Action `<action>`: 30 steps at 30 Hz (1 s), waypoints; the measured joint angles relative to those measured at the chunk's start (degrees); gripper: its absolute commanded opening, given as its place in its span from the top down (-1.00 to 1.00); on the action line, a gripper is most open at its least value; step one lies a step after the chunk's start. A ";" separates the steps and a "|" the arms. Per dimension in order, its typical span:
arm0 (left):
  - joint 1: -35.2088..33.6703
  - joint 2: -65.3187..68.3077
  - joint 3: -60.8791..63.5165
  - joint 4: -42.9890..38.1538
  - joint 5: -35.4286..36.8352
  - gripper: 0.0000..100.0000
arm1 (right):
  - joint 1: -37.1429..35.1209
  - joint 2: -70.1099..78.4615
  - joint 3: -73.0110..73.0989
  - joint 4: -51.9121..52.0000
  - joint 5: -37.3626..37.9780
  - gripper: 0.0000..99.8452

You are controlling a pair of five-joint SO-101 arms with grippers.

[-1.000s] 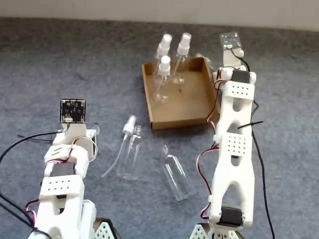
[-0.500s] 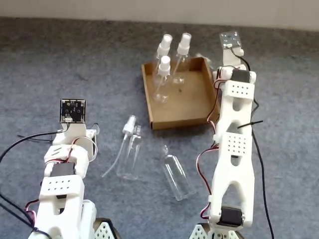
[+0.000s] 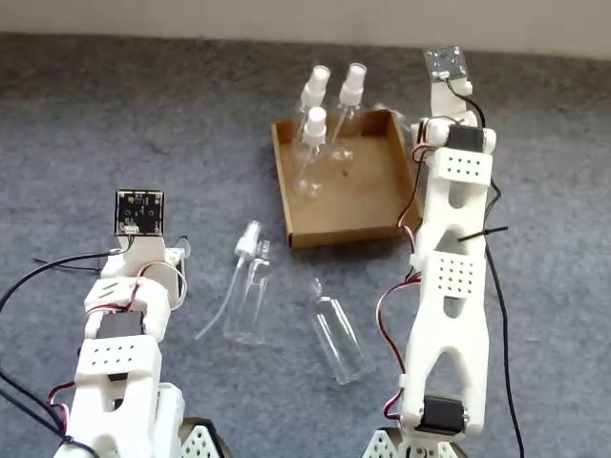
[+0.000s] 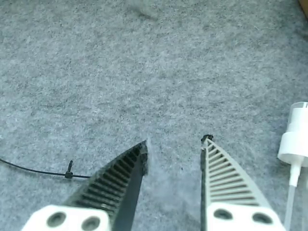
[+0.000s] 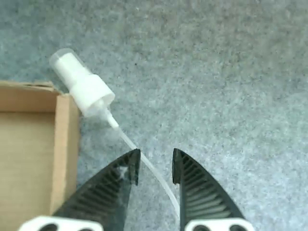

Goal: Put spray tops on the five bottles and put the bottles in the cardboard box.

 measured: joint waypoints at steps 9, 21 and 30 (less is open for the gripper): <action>0.00 0.00 0.00 0.00 0.00 0.65 | 0.00 0.00 0.00 0.00 0.00 0.84; 0.00 0.00 0.00 0.00 0.00 0.65 | 0.00 1.05 0.00 0.00 0.00 0.84; 0.00 0.00 0.00 0.00 0.00 0.65 | 0.00 1.76 0.00 0.00 0.00 0.84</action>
